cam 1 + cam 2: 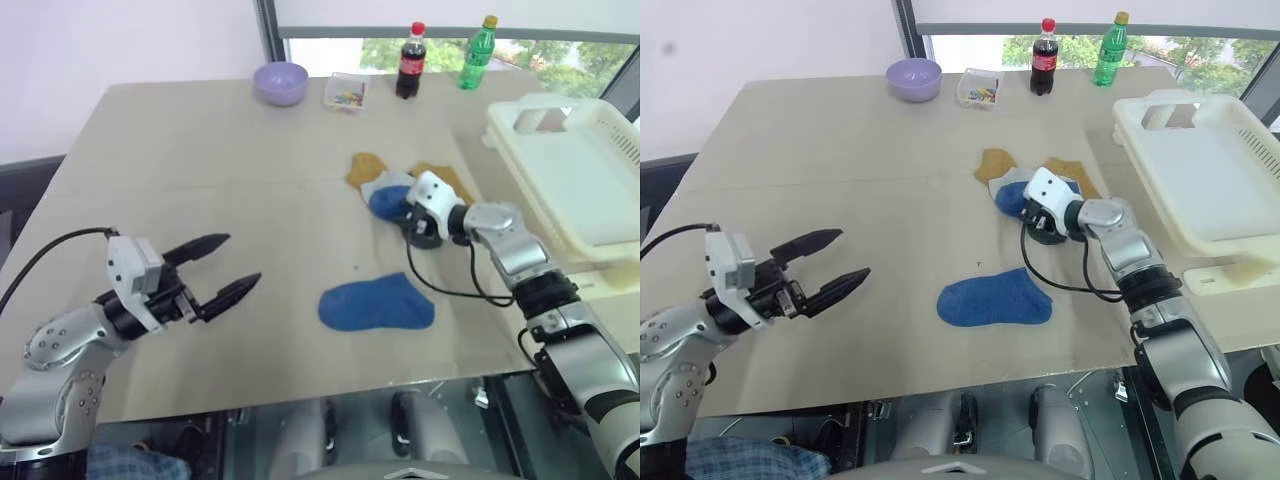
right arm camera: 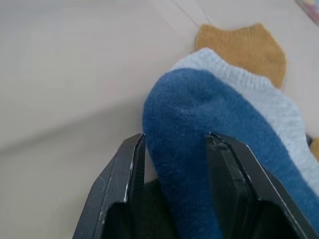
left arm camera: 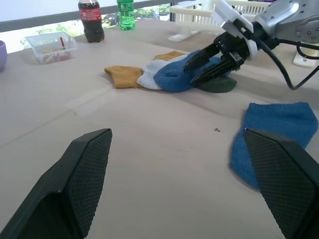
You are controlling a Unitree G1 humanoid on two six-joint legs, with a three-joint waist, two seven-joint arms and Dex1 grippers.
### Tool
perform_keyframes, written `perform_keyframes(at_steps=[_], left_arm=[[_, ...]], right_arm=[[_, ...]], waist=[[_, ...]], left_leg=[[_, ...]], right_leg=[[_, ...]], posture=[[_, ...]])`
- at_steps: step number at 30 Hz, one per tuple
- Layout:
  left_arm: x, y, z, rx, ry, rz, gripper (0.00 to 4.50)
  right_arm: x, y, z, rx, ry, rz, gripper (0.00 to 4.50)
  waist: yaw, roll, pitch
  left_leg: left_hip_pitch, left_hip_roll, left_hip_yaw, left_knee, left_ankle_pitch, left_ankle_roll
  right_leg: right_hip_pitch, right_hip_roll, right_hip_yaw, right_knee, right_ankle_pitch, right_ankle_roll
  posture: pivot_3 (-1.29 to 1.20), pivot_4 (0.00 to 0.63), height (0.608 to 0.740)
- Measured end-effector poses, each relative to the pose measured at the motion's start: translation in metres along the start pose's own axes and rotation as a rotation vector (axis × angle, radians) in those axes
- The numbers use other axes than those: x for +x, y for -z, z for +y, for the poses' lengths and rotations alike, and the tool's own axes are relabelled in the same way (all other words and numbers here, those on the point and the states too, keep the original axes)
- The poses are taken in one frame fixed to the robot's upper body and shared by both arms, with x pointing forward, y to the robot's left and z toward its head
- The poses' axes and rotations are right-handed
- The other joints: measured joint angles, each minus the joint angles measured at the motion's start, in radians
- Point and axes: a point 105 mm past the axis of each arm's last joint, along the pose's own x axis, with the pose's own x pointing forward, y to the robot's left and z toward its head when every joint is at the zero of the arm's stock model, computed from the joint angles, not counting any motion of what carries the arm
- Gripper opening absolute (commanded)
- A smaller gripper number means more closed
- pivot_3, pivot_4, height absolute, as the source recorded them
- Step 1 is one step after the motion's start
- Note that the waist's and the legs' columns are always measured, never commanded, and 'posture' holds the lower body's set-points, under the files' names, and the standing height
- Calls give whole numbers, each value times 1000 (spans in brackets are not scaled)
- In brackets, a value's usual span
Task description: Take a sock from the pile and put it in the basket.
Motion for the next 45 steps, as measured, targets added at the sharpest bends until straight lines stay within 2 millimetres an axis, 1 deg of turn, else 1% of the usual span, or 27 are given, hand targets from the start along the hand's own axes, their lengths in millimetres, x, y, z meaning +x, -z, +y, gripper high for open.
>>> perform_keyframes(at_steps=[4, 5, 6, 8, 9, 17, 19, 22, 24, 27, 31, 34, 38, 39, 41, 42, 43, 45], left_arm=[[-1, 4, -1, -6, -10, 12, 4500], [-2, 5, -1, -10, -14, 15, 4500], [-2, 5, -1, -13, -18, 12, 4500], [-1, 5, -1, -16, -24, 8, 4500], [-1, 4, -1, -12, -23, 7, 4500], [-1, 3, -5, -5, -15, 7, 4500], [-1, 3, -5, -6, -18, 8, 4500], [-1, 3, -4, -5, -21, 8, 4500], [-1, 4, -4, -3, -22, 11, 4500], [-1, 4, -4, -3, -24, 15, 4500], [-1, 5, -4, -5, -25, 17, 4500], [-1, 6, -5, -6, -25, 19, 4500], [-1, 6, -5, -5, -24, 20, 4500], [-1, 6, -5, -5, -24, 19, 4500], [-1, 5, -5, -4, -24, 19, 4500], [-1, 5, -5, -4, -24, 19, 4500], [-1, 5, -5, -4, -24, 19, 4500], [-1, 6, -4, -10, -32, 22, 4500]], right_arm=[[5, 4, 1, -9, -1, 8, 1946], [5, 4, 0, -9, 1, 11, 1413], [6, 5, -1, -11, 3, 14, 1088], [8, 1, -1, -26, 2, 2, 88], [8, 0, -1, -33, 2, -1, 33], [9, -1, 0, -44, -3, -3, 33], [9, -7, 2, -55, -16, -20, 33], [11, -22, 9, -73, -37, -58, 33], [13, -35, 19, -80, -70, -98, 33], [16, -43, 31, -74, -102, -113, 33], [25, -58, 61, -49, -170, -135, 33], [33, -65, 85, -25, -214, -121, 33], [41, -74, 107, 13, -247, -115, 33], [42, -78, 112, 14, -253, -124, 270], [43, -86, 117, 14, -261, -142, 896], [42, -88, 118, 16, -263, -148, 1271], [41, -91, 118, 18, -268, -155, 1784], [36, -94, 118, 16, -271, -162, 2634]], waist=[[-1, 0, 0], [-1, 0, 0], [0, 0, 0], [-1, 0, 0], [0, 0, 0], [-1, 0, 0], [-1, 0, 0], [-3, 0, 0], [-2, 0, 0], [-1, 0, 0], [0, 0, 0], [-1, 0, 0], [0, 0, 0], [0, 0, 0], [-1, 0, 0], [0, 0, 0], [0, 0, 0], [1, 0, 0]], left_leg=[[0, 0, 0, 0, 0, 0], [0, 0, 0, 0, 0, 0], [0, 0, 0, 0, 0, 0], [0, 0, 0, 0, 0, 0], [0, 0, 0, 0, 0, 0], [0, 0, 0, 0, 0, 0], [0, 0, 0, 0, 0, 0], [0, 0, 0, 0, 0, 0], [0, 1, 0, 0, 0, 0], [0, 0, 0, 0, 0, 0], [0, 1, 0, 0, 0, -1], [0, 1, 0, 0, 1, -1], [0, 0, -1, 0, 1, -2], [0, 0, -1, 0, 1, -2], [0, 0, -1, 0, 1, -2], [0, 0, -1, 0, 1, -2], [0, 0, -1, 0, 1, -2], [0, 0, -1, 0, 1, -2]], right_leg=[[0, 0, 0, 0, 0, 0], [0, 0, 0, 0, 0, 0], [0, 0, 0, 0, 0, 0], [0, 0, 0, 0, 0, 0], [0, 0, 0, 0, 0, 0], [0, 0, 0, 0, 0, 0], [0, 0, 0, 1, 0, 0], [0, 0, 0, 1, 0, 0], [0, 0, 0, 1, 0, 0], [0, 0, 0, 1, 0, 0], [0, 0, 0, 1, 0, 0], [-1, 0, 0, 1, 0, 0], [-1, 0, 0, 2, 0, -1], [-1, 0, 0, 2, 0, -1], [-1, 0, 0, 2, 0, -1], [-1, 0, 0, 2, 0, -1], [-1, 0, 0, 2, 0, -1], [-1, 0, 0, 2, 0, -1]], posture=[[0, 150, 733], [0, 150, 733], [0, 150, 733], [0, 150, 733], [0, 150, 733], [0, 150, 733], [0, 150, 733], [0, 150, 733], [0, 150, 733], [0, 150, 733], [0, 150, 733], [0, 150, 733], [0, 150, 733], [0, 150, 733], [0, 150, 733], [0, 150, 733], [0, 150, 733], [0, 150, 733]])
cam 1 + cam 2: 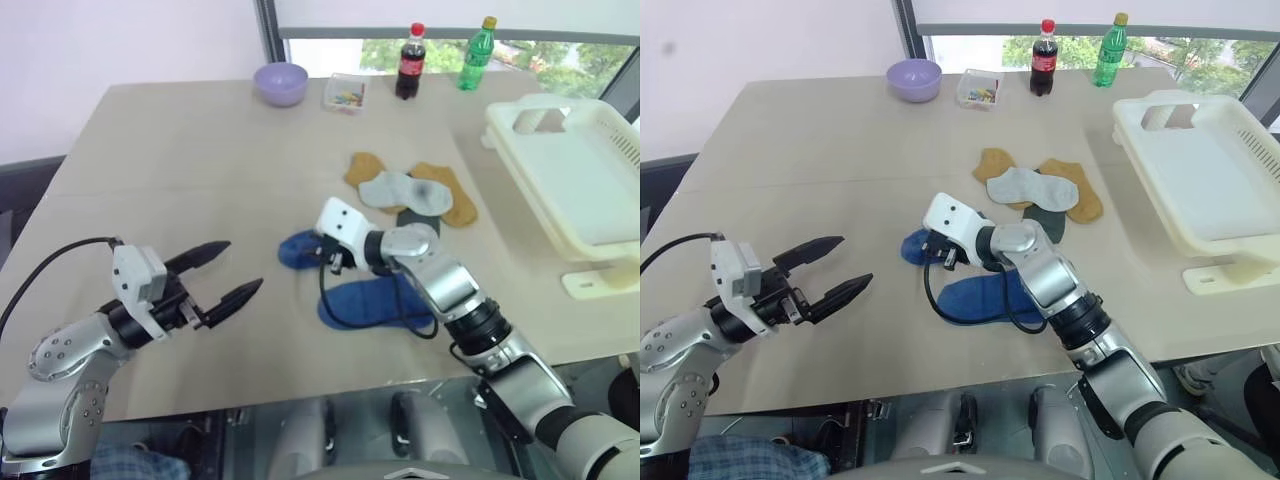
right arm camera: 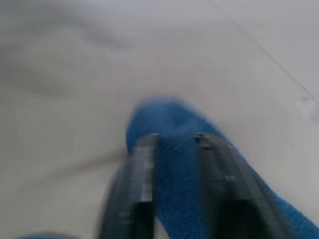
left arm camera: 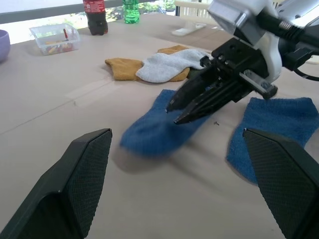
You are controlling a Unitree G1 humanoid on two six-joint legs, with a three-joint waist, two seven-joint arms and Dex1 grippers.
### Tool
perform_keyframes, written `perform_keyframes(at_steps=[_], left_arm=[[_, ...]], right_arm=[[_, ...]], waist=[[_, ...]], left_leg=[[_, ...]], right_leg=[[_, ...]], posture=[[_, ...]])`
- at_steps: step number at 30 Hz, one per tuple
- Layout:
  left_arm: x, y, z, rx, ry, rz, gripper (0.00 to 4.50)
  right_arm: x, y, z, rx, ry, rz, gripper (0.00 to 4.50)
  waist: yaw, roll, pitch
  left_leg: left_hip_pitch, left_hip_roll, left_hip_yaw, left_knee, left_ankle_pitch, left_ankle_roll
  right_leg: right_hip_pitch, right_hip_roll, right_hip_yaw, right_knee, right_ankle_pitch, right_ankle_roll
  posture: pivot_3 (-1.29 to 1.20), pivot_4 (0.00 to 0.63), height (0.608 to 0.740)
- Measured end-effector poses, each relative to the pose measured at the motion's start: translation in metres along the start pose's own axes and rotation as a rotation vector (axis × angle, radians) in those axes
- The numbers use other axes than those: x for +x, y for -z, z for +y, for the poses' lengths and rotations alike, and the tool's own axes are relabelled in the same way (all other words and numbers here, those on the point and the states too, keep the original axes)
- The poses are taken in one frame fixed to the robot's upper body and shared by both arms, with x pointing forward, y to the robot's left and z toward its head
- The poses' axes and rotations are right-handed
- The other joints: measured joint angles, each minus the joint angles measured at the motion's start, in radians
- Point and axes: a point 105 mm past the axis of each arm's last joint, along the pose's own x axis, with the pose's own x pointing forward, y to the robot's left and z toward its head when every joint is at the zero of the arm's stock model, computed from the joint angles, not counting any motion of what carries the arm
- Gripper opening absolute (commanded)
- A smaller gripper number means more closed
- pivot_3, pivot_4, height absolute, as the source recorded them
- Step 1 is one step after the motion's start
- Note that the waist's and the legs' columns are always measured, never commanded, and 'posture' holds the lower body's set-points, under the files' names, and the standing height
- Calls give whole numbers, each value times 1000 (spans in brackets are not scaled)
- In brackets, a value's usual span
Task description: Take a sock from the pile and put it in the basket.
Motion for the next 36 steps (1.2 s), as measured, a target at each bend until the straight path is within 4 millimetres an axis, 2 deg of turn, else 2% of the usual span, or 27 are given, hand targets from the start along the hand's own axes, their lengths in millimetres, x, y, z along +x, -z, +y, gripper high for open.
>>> perform_keyframes(at_steps=[2, 4, 8, 10, 13, 16, 21, 22, 23, 25, 27, 32, 36], left_arm=[[1, 0, 0, -5, -3, 2, 4500], [5, 2, 2, -15, -11, 9, 4500], [19, 9, 15, 22, -66, 53, 4500], [25, 14, 19, 19, -77, 66, 4500], [43, 17, 29, 3, -115, 59, 4500], [52, 27, 38, 11, -147, 105, 4500], [59, 43, 44, 30, -164, 187, 4500], [59, 45, 47, 31, -171, 194, 4500], [60, 46, 50, 37, -185, 205, 4500], [61, 49, 55, 44, -206, 221, 4500], [66, 52, 57, 46, -220, 233, 4500], [86, 57, 54, 52, -218, 233, 4500], [96, 61, 46, 38, -187, 228, 2705]], right_arm=[[-5, 0, -1, -5, -2, 5, 2634], [-19, 6, -5, 1, 10, 34, 2634], [-56, 38, -29, 116, 118, 140, 2634], [-64, 46, -36, 171, 159, 154, 2634], [-72, 57, -46, 270, 212, 164, 2634], [-75, 69, -49, 372, 233, 187, 2634], [-69, 72, -41, 512, 202, 180, 2634], [-67, 72, -39, 528, 193, 179, 2111], [-67, 73, -38, 536, 192, 182, 1793], [-67, 73, -39, 539, 198, 181, 733], [-67, 73, -39, 542, 202, 181, 29], [-67, 75, -39, 535, 206, 189, 29], [-67, 76, -40, 516, 211, 201, 0]], waist=[[2, 0, 0], [2, 0, 0], [5, -1, 0], [1, -1, 0], [-1, -1, 0], [-1, -1, 0], [1, -1, 0], [1, -1, 0], [2, -1, 0], [4, -1, 0], [5, -1, 0], [4, -1, 0], [2, -1, 0]], left_leg=[[0, 0, 0, 0, 0, 0], [0, 0, 0, 0, 0, 0], [0, -2, -1, 0, 0, 0], [1, -2, -1, 0, 0, 0], [1, -2, -1, 0, 1, -1], [1, -1, -1, 0, 1, -1], [0, -1, -1, 0, 1, -1], [0, -1, -2, 0, 1, -1], [0, -1, -2, 0, 1, -1], [0, -1, -2, 0, 1, -1], [0, -1, -2, 0, 1, -1], [0, -2, -2, 0, 1, -1], [0, -2, -2, 0, 1, -1]], right_leg=[[0, 0, 0, 0, 0, 0], [0, 0, 0, 0, 0, 0], [2, -1, -2, -1, -1, -1], [2, 0, -1, 0, 0, 0], [1, 2, -1, 0, 0, 0], [1, 3, -1, 1, 0, 0], [1, 2, -1, 1, 0, 0], [1, 2, -1, 1, 0, 0], [1, 2, -1, 1, 0, 0], [1, 2, -1, 1, 0, 0], [1, 1, -1, 1, 0, 0], [1, 1, -1, 2, 0, 0], [1, 1, -1, 2, 0, 1]], posture=[[0, 150, 733], [0, 150, 733], [0, 150, 733], [0, 150, 733], [0, 150, 733], [0, 150, 733], [0, 150, 733], [0, 150, 733], [0, 150, 733], [0, 150, 733], [0, 150, 733], [0, 150, 733], [0, 150, 733]])
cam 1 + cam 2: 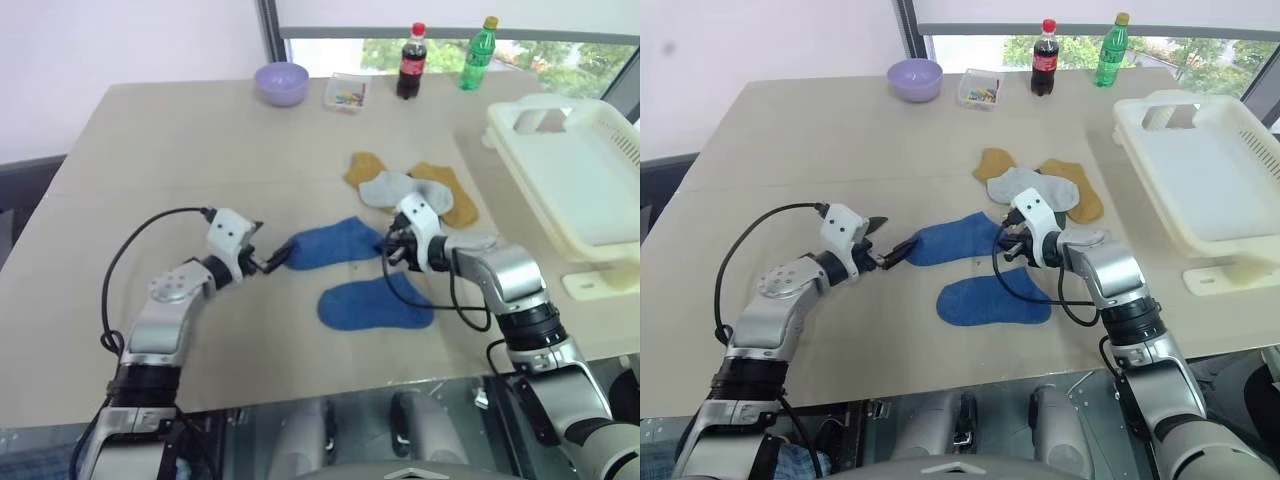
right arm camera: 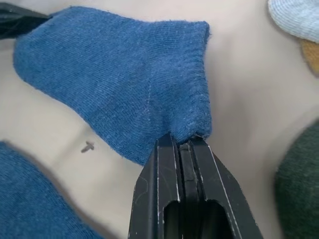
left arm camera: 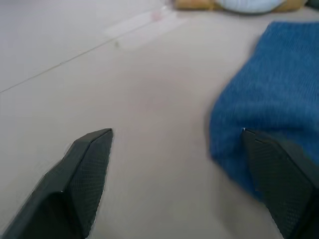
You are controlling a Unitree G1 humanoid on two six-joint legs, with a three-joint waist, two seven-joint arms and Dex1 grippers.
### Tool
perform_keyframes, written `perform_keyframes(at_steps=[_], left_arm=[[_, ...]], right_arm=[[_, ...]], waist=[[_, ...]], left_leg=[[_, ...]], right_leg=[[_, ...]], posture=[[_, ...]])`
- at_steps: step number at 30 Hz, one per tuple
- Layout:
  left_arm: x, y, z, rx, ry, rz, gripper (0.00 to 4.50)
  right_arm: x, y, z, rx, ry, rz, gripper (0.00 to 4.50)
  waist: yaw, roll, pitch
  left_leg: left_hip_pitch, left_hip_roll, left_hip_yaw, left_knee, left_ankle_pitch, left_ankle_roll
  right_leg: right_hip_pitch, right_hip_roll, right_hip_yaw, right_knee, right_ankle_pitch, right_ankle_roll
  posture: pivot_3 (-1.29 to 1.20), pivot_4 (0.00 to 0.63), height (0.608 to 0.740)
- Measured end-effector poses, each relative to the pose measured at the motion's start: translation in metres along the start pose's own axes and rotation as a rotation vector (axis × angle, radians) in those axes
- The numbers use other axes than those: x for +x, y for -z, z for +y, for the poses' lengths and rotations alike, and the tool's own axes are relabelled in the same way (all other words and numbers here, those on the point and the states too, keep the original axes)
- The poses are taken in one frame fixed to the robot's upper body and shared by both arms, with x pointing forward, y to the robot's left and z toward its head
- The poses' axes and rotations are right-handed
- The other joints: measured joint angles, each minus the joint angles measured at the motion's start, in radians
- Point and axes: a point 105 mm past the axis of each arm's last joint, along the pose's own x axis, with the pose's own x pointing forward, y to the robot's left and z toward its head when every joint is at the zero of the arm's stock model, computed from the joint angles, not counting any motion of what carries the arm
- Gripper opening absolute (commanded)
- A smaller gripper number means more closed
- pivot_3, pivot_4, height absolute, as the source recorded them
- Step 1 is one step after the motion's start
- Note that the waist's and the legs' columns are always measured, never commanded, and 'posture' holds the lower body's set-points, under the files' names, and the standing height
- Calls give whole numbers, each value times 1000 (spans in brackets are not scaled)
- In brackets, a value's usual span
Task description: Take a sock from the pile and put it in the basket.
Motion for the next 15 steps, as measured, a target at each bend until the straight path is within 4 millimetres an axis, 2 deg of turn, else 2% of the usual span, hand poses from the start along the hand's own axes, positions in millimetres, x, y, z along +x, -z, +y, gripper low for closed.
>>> perform_keyframes(at_steps=[1, 2, 5, 6, 15], left_arm=[[2, 2, -4, 12, 16, 11, 2086], [2, 2, -6, 24, 25, 16, 1762], [4, 3, -12, 57, 58, 24, 321], [5, 3, -13, 57, 65, 26, 51], [5, 3, -12, 103, 78, 47, 51]], right_arm=[[0, 0, -1, -3, 5, 0, 0], [0, 0, -1, -6, 8, 0, 0], [0, 1, 0, -11, 8, 2, 0], [0, 2, 0, -12, 8, 3, 0], [1, 2, 1, -24, 14, 4, 0]], waist=[[0, 0, 0], [0, 0, 0], [0, 0, 0], [0, 0, 0], [0, 0, -1]], left_leg=[[0, 0, 0, 0, 0, 0], [1, 0, 0, 0, 0, 0], [2, 0, 0, 0, 0, 0], [2, 0, 0, 0, 0, 0], [2, 1, 0, 0, -2, 3]], right_leg=[[0, 0, 0, 0, 0, 0], [0, 0, 0, 1, 0, 0], [0, 0, 0, 2, 0, 0], [0, 0, 0, 2, 0, 0], [0, 0, 0, 4, 0, 0]], posture=[[0, 150, 733], [0, 150, 733], [0, 150, 733], [0, 150, 733], [0, 150, 733]])
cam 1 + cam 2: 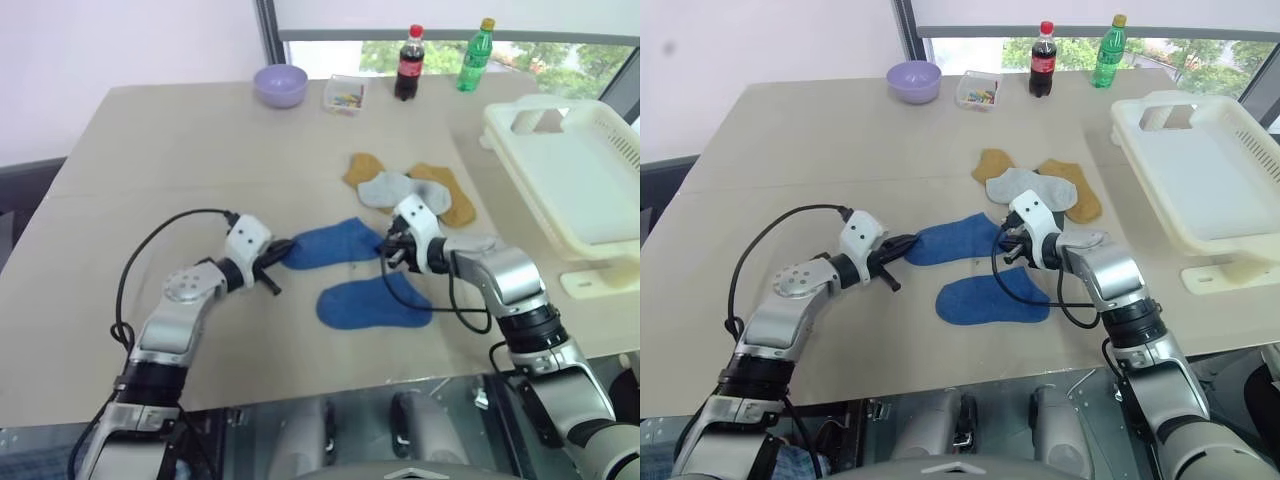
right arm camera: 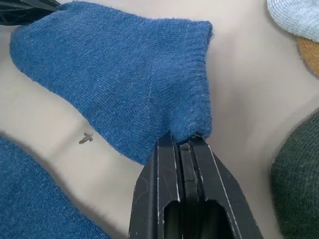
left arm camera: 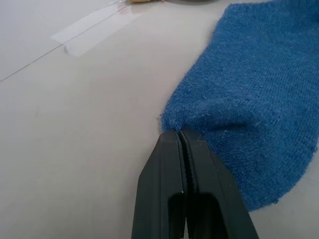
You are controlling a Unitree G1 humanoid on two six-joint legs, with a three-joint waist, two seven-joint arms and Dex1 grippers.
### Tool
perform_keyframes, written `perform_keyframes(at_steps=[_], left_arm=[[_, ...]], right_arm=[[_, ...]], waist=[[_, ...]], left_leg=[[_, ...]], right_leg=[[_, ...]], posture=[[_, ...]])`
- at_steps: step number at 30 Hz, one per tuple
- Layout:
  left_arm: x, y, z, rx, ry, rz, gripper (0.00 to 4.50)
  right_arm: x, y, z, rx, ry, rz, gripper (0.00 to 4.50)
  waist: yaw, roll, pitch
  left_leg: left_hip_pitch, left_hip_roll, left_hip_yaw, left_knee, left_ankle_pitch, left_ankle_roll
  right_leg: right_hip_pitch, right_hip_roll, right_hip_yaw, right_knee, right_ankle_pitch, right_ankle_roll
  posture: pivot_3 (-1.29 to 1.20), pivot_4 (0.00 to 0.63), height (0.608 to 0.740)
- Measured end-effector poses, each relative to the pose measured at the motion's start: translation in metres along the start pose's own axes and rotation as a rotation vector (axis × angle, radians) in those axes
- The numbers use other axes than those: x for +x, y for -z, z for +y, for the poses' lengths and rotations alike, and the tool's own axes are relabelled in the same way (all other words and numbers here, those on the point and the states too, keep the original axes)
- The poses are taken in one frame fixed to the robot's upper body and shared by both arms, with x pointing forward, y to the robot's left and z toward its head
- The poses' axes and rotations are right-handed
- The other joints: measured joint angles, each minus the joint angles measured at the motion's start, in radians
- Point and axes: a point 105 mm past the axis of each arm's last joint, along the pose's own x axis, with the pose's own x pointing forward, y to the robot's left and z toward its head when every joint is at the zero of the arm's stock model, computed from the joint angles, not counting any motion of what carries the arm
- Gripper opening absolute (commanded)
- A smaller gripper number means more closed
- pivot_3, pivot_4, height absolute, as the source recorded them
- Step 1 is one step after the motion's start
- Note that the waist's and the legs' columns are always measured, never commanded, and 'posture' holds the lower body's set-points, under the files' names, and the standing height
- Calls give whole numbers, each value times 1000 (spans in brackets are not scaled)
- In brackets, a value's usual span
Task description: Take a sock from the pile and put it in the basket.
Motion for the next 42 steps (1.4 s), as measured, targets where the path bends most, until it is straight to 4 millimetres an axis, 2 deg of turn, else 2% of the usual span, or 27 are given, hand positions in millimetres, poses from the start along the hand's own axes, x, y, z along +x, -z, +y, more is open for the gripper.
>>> perform_keyframes(at_steps=[4, 7, 13, 17, 19, 20, 22, 23, 30, 32, 37, 42], left_arm=[[0, -1, 1, -16, -8, -15, 51], [1, -3, -1, -80, -23, -49, 51], [-16, -33, -5, -156, -15, -166, 51], [-40, -53, -23, -239, 54, -200, 51], [-49, -50, -40, -260, 114, -161, 51], [-51, -48, -56, -289, 169, -136, 51], [-52, -46, -66, -299, 197, -123, 51], [-53, -43, -77, -311, 217, -116, 51], [-45, -36, -110, -321, 246, -132, 51], [-44, -36, -113, -313, 226, -144, 51], [-42, -38, -108, -276, 140, -200, 51], [-42, -37, -105, -278, 124, -212, 51]], right_arm=[[-1, -2, 1, -12, -2, -7, 0], [-9, -10, 6, -31, -20, -29, 0], [-39, -24, 20, -28, -69, -44, 0], [-72, -6, 29, 15, -101, 29, 0], [-88, 9, 31, 36, -98, 80, 0], [-96, 17, 35, 67, -102, 110, 0], [-102, 23, 38, 96, -101, 123, 0], [-109, 33, 40, 129, -88, 145, 0], [-122, 47, 46, 168, -58, 159, 0], [-123, 46, 43, 170, -41, 153, 0], [-123, 50, 45, 181, -30, 157, 0], [-123, 47, 47, 174, -38, 149, 0]], waist=[[0, 0, 0], [1, 0, 0], [2, 0, 0], [3, -1, 0], [2, -1, 0], [2, -1, 1], [2, -1, 0], [3, -1, 0], [4, -1, 0], [4, -1, 0], [9, -1, 0], [9, -1, 0]], left_leg=[[0, 0, 0, 0, 0, 0], [-2, 0, 0, 0, 2, -3], [-3, 0, 0, 0, 1, -2], [-4, -1, -1, 0, 0, 0], [-3, -1, 0, 0, -1, 1], [-3, -1, 0, 0, -1, 2], [-3, 0, 0, 0, -1, 2], [-2, 0, -1, 0, -1, 2], [-1, -1, 0, 1, -2, 3], [-2, -1, 0, 1, -2, 3], [-2, -1, -1, 1, -2, 3], [-2, -1, -1, 1, -2, 3]], right_leg=[[0, 0, 0, 0, 0, 0], [-1, -1, 0, 0, 0, 0], [-3, -2, 0, 0, 0, 0], [-3, -4, 0, -1, 0, 0], [-2, -4, 0, -2, 0, 0], [-2, -4, 0, -2, -1, 0], [-2, -3, 0, -2, -1, -2], [-2, -3, 0, -2, -2, -3], [0, -3, 0, -4, -3, -4], [-1, -3, 0, -4, -3, -4], [0, -3, 0, -4, -3, -4], [0, -3, 0, -4, -3, -4]], posture=[[0, 150, 733], [0, 150, 733], [0, 150, 733], [0, 150, 733], [0, 150, 733], [0, 150, 733], [0, 150, 733], [0, 150, 733], [0, 150, 733], [0, 150, 733], [0, 150, 733], [0, 150, 733]])
